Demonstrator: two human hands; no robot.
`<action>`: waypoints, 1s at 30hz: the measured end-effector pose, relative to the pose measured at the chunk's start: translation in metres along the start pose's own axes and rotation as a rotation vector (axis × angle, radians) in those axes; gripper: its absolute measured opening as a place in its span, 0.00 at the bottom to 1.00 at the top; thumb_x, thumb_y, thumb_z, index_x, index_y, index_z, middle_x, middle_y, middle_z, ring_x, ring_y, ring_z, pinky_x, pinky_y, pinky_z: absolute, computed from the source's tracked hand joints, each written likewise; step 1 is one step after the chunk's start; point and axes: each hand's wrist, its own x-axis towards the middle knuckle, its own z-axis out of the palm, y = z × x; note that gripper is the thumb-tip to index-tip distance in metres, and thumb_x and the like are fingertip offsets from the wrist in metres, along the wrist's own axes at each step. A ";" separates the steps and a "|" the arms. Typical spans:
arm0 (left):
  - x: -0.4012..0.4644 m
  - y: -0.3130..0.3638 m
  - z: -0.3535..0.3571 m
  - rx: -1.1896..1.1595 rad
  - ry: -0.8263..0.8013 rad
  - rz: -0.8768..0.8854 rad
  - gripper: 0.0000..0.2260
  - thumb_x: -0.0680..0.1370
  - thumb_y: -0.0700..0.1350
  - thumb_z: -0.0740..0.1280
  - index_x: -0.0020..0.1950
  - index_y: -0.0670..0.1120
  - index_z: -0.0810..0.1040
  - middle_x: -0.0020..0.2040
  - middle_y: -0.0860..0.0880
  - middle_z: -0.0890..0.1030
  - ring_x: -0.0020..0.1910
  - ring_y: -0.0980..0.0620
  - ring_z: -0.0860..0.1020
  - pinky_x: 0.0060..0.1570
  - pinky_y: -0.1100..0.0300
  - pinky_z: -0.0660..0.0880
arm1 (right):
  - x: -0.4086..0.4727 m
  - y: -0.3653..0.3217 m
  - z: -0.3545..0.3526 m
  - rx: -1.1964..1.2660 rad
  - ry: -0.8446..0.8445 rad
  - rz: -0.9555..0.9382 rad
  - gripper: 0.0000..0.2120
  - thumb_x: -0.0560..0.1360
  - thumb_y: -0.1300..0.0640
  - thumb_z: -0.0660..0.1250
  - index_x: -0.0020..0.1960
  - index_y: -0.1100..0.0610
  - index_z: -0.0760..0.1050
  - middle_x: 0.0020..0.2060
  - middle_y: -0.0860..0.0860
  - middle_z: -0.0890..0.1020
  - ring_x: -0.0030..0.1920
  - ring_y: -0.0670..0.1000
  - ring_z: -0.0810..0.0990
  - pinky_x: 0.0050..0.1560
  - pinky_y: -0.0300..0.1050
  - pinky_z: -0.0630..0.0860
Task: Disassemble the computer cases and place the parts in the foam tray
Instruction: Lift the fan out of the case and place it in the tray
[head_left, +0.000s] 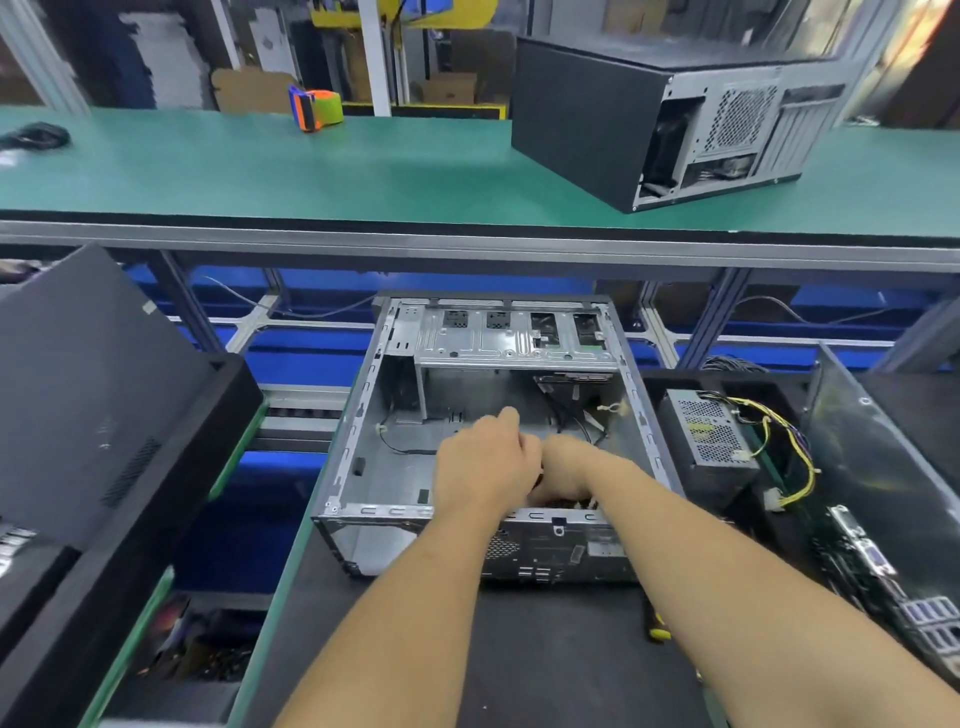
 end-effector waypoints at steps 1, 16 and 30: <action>0.000 0.000 0.000 -0.025 0.015 0.003 0.07 0.82 0.51 0.56 0.50 0.48 0.67 0.44 0.49 0.73 0.38 0.46 0.72 0.37 0.53 0.65 | -0.007 0.002 -0.004 0.084 0.095 -0.030 0.17 0.67 0.47 0.79 0.47 0.50 0.74 0.40 0.48 0.76 0.44 0.53 0.76 0.50 0.48 0.76; 0.037 0.074 -0.019 -0.870 -0.235 -0.157 0.22 0.83 0.64 0.55 0.48 0.51 0.81 0.42 0.56 0.81 0.43 0.55 0.78 0.43 0.57 0.73 | -0.117 0.049 -0.064 0.915 0.958 -0.193 0.11 0.73 0.53 0.76 0.52 0.54 0.77 0.49 0.52 0.83 0.45 0.45 0.83 0.39 0.38 0.80; 0.032 0.190 0.005 -0.559 -0.338 0.038 0.16 0.74 0.48 0.76 0.57 0.49 0.74 0.49 0.48 0.82 0.46 0.45 0.80 0.49 0.50 0.80 | -0.130 0.150 -0.027 1.453 0.954 0.241 0.09 0.80 0.52 0.66 0.46 0.55 0.81 0.32 0.48 0.78 0.34 0.50 0.72 0.33 0.43 0.68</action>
